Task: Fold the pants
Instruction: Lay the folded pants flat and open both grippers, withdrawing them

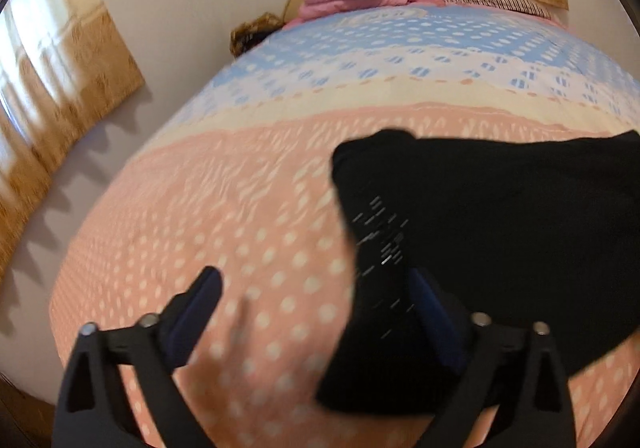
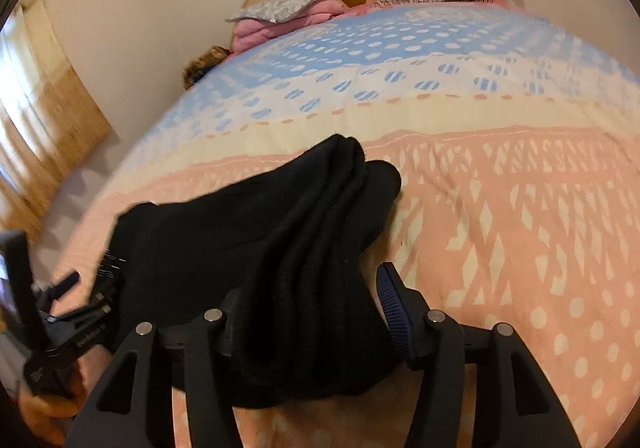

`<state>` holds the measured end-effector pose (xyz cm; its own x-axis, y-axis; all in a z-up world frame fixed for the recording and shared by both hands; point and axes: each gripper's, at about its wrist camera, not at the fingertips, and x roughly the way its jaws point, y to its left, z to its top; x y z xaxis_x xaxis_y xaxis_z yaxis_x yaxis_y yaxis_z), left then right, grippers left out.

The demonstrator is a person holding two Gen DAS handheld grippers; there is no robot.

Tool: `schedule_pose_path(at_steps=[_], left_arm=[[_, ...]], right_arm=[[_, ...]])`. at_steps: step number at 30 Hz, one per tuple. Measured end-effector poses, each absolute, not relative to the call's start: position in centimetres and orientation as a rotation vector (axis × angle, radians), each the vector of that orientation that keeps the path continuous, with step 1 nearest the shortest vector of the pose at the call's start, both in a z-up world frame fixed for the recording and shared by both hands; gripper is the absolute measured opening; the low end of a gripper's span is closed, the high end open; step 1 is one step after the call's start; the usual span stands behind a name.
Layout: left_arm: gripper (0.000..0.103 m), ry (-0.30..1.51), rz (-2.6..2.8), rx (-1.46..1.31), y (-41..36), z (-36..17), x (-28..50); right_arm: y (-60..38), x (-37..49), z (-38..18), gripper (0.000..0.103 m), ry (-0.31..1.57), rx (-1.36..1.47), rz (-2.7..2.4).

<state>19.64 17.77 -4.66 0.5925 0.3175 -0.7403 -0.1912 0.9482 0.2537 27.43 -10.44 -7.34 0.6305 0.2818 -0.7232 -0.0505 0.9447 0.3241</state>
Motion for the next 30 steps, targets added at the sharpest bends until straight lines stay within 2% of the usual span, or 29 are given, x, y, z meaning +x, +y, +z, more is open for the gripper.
schedule_pose_path(at_steps=[3,6,9,12,14,16,18,21,24,28,30], left_arm=[[0.103,0.908,0.273,0.046,20.4,-4.4,17.8],[0.103,0.914,0.247,-0.056,22.6,-3.8,16.1],[0.103,0.886,0.268,-0.105,23.4,-3.1,15.2],[0.103,0.848,0.264,-0.139,23.4,-2.3,14.9],[0.101,0.806,0.254,-0.133,22.8,-1.6,15.4],[0.098,0.781,0.235,-0.104,21.4,-1.0,16.8],[0.087,0.75,0.195,-0.084,19.8,-0.4,18.1],[0.08,0.738,0.103,-0.09,17.2,-0.1,20.0],[0.079,0.741,0.03,-0.124,15.8,-1.0,21.4],[0.08,0.911,0.124,-0.128,17.1,-5.3,22.7],[0.087,0.933,0.13,-0.202,19.4,-6.5,22.1]], right_arm=[[-11.7,26.2,-6.6,0.061,0.867,0.324,0.193],[-12.8,24.1,-5.8,0.061,0.817,0.373,0.134],[-11.8,21.6,-3.5,0.06,0.685,0.273,0.057],[-9.4,19.9,-0.9,0.042,0.558,0.112,0.04],[-8.0,19.8,0.0,0.041,0.535,0.058,0.091],[-6.6,20.3,-0.2,0.032,0.561,0.012,0.153],[-5.9,21.3,-1.3,0.031,0.614,0.013,0.202],[-6.4,22.5,-3.5,0.031,0.725,0.071,0.209],[-7.3,23.2,-5.7,0.029,0.804,0.105,0.212],[-7.7,23.2,-6.0,0.029,0.798,0.107,0.238],[-7.6,23.2,-6.2,0.029,0.793,0.106,0.241]])
